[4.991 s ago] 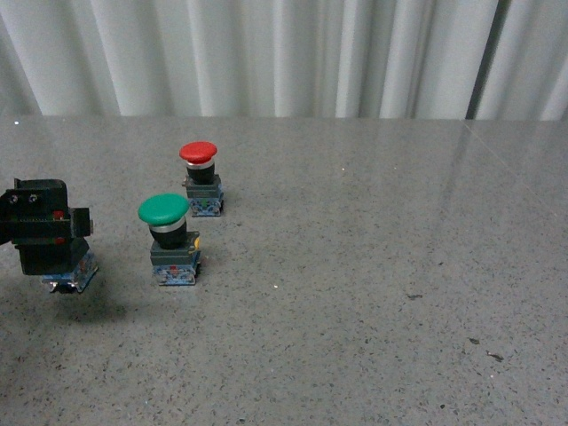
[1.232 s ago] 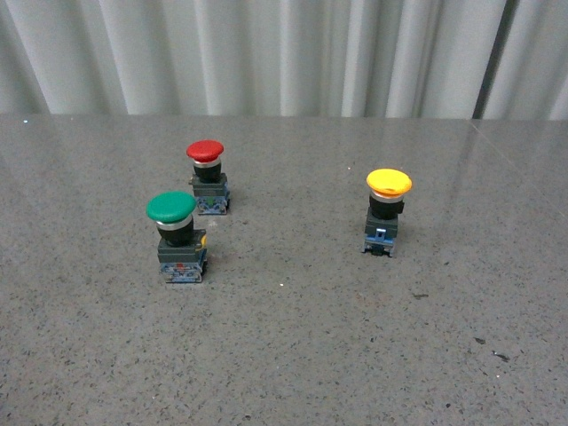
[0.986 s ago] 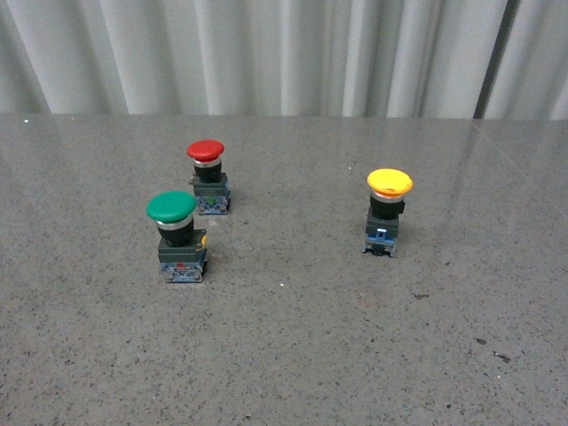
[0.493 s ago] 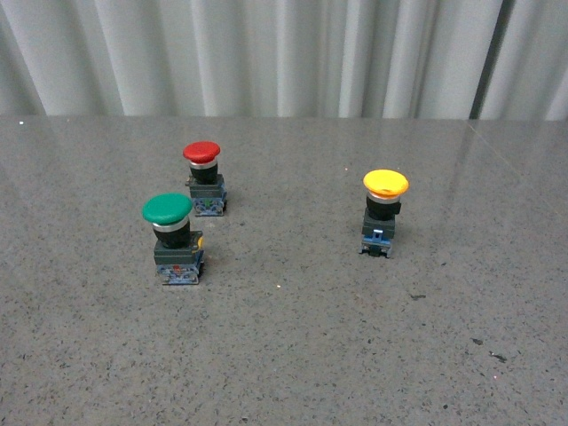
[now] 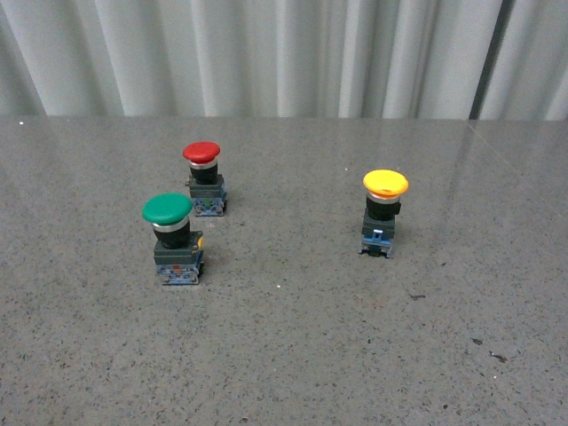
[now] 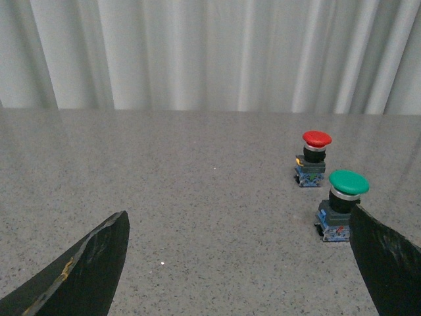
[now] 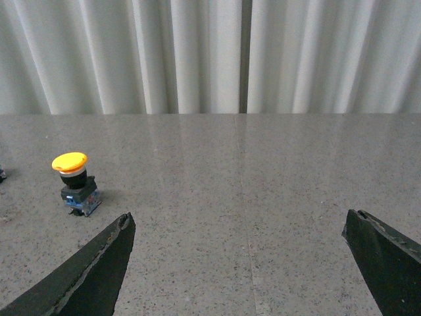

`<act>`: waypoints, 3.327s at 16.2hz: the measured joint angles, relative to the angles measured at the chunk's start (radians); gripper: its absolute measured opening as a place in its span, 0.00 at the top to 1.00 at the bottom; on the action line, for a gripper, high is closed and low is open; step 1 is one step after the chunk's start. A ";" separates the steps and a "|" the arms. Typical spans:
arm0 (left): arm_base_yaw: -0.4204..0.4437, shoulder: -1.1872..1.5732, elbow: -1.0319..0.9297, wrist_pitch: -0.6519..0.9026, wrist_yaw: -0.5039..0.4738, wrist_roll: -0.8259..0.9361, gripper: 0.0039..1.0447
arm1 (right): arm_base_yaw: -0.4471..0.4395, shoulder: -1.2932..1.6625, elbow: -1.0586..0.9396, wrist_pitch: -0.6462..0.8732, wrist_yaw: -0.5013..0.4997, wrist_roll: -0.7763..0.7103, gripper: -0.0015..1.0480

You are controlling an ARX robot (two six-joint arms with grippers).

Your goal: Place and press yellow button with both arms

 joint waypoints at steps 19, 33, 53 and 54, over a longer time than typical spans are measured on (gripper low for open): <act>0.000 0.000 0.000 0.000 0.000 -0.001 0.06 | 0.334 1.586 0.846 0.494 0.023 0.149 0.18; 0.000 0.000 0.000 0.000 0.000 -0.001 0.06 | 0.446 1.686 0.848 0.464 0.036 0.137 0.98; 0.000 0.000 0.000 0.000 0.000 -0.001 0.06 | 0.426 1.761 0.877 0.375 0.031 0.135 0.98; 0.000 0.000 0.000 0.000 0.000 -0.001 0.06 | 0.425 1.752 0.865 0.406 0.034 0.140 0.98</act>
